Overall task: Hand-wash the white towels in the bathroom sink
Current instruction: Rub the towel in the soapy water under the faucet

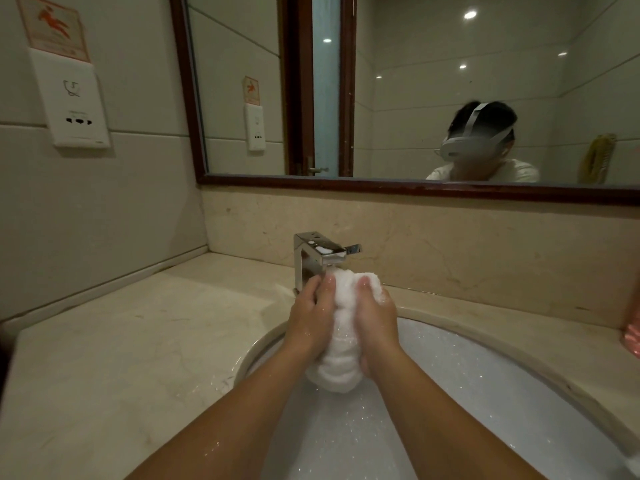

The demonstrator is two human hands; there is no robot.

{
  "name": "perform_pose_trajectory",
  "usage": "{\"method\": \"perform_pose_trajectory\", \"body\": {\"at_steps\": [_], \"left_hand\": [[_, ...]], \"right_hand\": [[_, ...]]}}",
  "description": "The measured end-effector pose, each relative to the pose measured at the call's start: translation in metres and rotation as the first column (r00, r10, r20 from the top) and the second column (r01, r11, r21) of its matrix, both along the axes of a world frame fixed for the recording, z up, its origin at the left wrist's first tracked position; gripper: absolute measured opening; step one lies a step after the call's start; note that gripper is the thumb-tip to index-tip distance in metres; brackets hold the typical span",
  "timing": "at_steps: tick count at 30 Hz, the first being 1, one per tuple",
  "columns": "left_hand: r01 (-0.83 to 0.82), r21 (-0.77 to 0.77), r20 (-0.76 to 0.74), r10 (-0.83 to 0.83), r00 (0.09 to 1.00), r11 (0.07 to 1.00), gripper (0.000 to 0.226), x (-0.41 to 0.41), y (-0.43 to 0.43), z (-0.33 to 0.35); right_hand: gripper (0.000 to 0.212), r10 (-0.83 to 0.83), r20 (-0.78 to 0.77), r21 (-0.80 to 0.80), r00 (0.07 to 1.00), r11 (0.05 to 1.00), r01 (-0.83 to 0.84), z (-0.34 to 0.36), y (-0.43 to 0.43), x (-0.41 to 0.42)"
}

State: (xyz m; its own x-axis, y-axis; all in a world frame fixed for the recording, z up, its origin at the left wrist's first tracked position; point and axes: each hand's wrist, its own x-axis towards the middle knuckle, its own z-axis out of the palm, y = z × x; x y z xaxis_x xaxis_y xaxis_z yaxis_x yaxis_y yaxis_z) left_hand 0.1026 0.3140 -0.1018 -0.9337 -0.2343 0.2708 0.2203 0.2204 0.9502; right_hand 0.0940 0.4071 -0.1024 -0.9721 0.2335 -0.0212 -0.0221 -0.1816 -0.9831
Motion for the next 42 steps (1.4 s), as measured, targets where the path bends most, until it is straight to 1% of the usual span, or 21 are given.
{"method": "perform_pose_trajectory", "body": {"at_steps": [2, 3, 6, 8, 9, 10, 11, 13, 14, 15, 16, 18, 20, 22, 23, 25, 27, 32, 37, 40, 42], "left_hand": [[0.023, -0.012, 0.028, -0.022, 0.999, 1.0, 0.036, -0.002, 0.002, -0.001], [0.013, -0.01, 0.039, -0.013, 0.999, 1.0, 0.037, -0.003, 0.002, 0.001], [-0.039, 0.029, 0.073, 0.037, 0.997, 0.999, 0.056, -0.004, -0.001, 0.005], [-0.054, 0.033, 0.083, 0.051, 0.995, 0.998, 0.056, -0.005, -0.004, 0.004], [-0.06, 0.016, 0.081, 0.059, 0.995, 0.998, 0.066, -0.006, -0.005, 0.004], [-0.066, -0.006, 0.08, 0.067, 0.995, 0.998, 0.082, -0.008, -0.005, 0.002], [-0.065, -0.039, 0.09, 0.069, 0.994, 0.997, 0.093, -0.01, -0.005, 0.001], [-0.049, -0.087, 0.113, 0.059, 0.992, 0.995, 0.099, -0.008, -0.001, 0.003], [-0.046, -0.083, 0.125, 0.056, 0.991, 0.996, 0.097, -0.005, 0.001, 0.004], [-0.047, -0.067, 0.121, 0.055, 0.991, 0.997, 0.09, -0.001, 0.002, 0.006], [-0.061, -0.058, 0.099, 0.067, 0.993, 0.996, 0.081, 0.002, 0.003, 0.007], [-0.102, -0.059, 0.006, 0.102, 0.995, 0.993, 0.072, 0.006, 0.005, 0.008], [-0.14, -0.069, -0.074, 0.135, 0.988, 0.988, 0.055, 0.009, 0.006, 0.011], [-0.165, -0.061, -0.13, 0.157, 0.979, 0.984, 0.04, 0.009, 0.005, 0.011], [-0.179, -0.054, -0.142, 0.17, 0.975, 0.982, 0.038, 0.009, 0.005, 0.011], [-0.212, -0.055, -0.147, 0.202, 0.968, 0.976, 0.043, 0.008, 0.006, 0.012], [-0.243, -0.053, -0.145, 0.233, 0.962, 0.969, 0.046, 0.007, 0.006, 0.013], [-0.251, -0.077, -0.157, 0.237, 0.959, 0.965, 0.04, 0.01, 0.005, 0.014], [-0.222, -0.076, -0.156, 0.208, 0.966, 0.972, 0.035, 0.009, 0.003, 0.009], [-0.224, -0.043, -0.157, 0.215, 0.964, 0.974, 0.04, 0.007, -0.003, 0.007], [-0.247, -0.007, -0.155, 0.243, 0.957, 0.969, 0.038, 0.012, -0.007, 0.007]], "right_hand": [[0.056, 0.01, -0.033, 0.05, 0.999, 0.999, -0.008, -0.002, -0.003, 0.003], [0.057, 0.025, -0.057, 0.064, 0.998, 0.998, -0.021, -0.002, -0.005, 0.004], [0.038, 0.086, -0.122, 0.122, 0.989, 0.99, -0.072, 0.0, -0.009, 0.006], [0.037, 0.136, -0.155, 0.151, 0.979, 0.982, -0.112, 0.002, -0.01, 0.007], [0.039, 0.149, -0.159, 0.168, 0.976, 0.978, -0.122, 0.002, -0.011, 0.008], [0.039, 0.157, -0.152, 0.193, 0.976, 0.973, -0.126, 0.003, -0.011, 0.009], [0.036, 0.152, -0.147, 0.219, 0.977, 0.969, -0.117, 0.003, -0.011, 0.01], [0.034, 0.115, -0.15, 0.259, 0.982, 0.963, -0.073, 0.002, -0.01, 0.011], [0.036, 0.083, -0.158, 0.262, 0.984, 0.964, -0.039, 0.003, -0.01, 0.012], [0.038, 0.04, -0.166, 0.267, 0.985, 0.964, 0.006, 0.004, -0.01, 0.013], [0.038, -0.012, -0.18, 0.287, 0.984, 0.956, 0.064, 0.005, -0.01, 0.012], [0.039, -0.104, -0.232, 0.299, 0.967, 0.939, 0.172, 0.006, -0.012, 0.01], [0.037, -0.162, -0.233, 0.247, 0.959, 0.944, 0.22, 0.009, -0.013, 0.013], [0.039, -0.186, -0.19, 0.207, 0.964, 0.952, 0.224, 0.012, -0.012, 0.014], [0.04, -0.184, -0.163, 0.198, 0.969, 0.956, 0.215, 0.012, -0.011, 0.014], [0.04, -0.186, -0.111, 0.187, 0.976, 0.961, 0.204, 0.014, -0.01, 0.014], [0.042, -0.194, -0.084, 0.208, 0.977, 0.956, 0.207, 0.014, -0.009, 0.012], [0.04, -0.186, -0.146, 0.21, 0.972, 0.954, 0.214, 0.016, -0.011, 0.014], [0.036, -0.159, -0.211, 0.223, 0.964, 0.953, 0.206, 0.009, -0.018, 0.012], [0.036, -0.144, -0.243, 0.199, 0.959, 0.961, 0.194, 0.008, -0.022, 0.014], [0.034, -0.11, -0.247, 0.226, 0.963, 0.96, 0.168, 0.008, -0.027, 0.021]]}}
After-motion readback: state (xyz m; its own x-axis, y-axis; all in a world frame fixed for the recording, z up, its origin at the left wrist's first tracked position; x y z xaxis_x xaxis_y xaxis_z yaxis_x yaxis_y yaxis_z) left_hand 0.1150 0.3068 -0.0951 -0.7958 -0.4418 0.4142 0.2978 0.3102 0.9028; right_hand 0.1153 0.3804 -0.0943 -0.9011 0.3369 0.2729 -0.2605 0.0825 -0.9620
